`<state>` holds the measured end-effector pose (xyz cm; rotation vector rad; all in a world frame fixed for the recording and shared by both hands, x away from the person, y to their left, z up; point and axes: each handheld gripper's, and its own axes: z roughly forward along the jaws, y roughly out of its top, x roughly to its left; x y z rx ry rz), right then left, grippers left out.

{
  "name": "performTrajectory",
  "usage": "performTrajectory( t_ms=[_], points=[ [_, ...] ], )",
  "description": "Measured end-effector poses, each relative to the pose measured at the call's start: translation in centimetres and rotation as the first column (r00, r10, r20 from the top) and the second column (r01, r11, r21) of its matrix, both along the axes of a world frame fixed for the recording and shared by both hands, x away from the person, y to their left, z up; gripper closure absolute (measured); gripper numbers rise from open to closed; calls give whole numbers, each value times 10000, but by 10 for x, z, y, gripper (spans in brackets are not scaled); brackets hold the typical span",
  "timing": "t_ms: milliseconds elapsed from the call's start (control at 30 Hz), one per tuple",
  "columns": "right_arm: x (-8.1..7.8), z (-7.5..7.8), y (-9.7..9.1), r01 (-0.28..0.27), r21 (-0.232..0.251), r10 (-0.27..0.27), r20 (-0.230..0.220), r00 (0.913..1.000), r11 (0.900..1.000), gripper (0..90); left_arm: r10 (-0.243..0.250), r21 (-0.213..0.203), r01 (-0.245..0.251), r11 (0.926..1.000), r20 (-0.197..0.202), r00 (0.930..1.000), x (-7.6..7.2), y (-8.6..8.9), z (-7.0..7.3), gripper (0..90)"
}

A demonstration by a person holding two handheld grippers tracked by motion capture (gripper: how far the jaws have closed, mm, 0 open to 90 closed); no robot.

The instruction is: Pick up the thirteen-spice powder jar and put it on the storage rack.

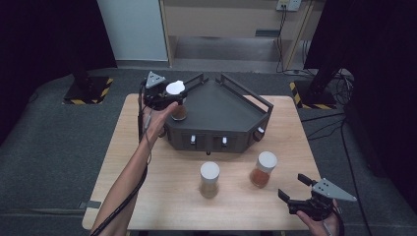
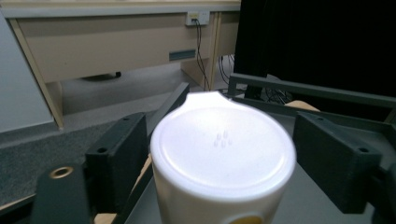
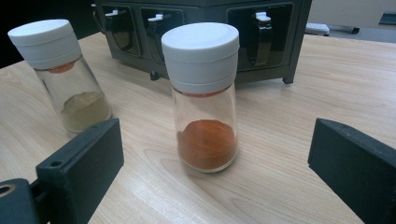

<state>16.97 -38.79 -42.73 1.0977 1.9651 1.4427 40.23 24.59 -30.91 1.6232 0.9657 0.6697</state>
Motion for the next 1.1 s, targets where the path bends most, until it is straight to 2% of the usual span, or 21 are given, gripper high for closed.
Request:
performTrajectory(
  t_ms=[167,367,567,700,1100],
  points=[
    [0,0,1,0,16,0,-24,10000,10000,33,-102,-108,103,9999,163,9998,-5,2,9,89],
    [0,1,1,-12,14,12,-12,10000,10000,33,-283,-308,294,9991,369,9989,-14,9,19,80],
    [0,0,1,-21,12,21,15,10000,10000,32,-578,-82,585,9983,673,9961,-27,20,30,66],
    [0,0,1,-35,-19,35,17,10000,10000,32,-765,50,763,9971,675,9948,-36,27,36,58],
    [-2,0,2,125,38,-125,80,9999,9999,21,-1081,242,1062,9940,944,9897,-67,48,35,47]
  ],
)
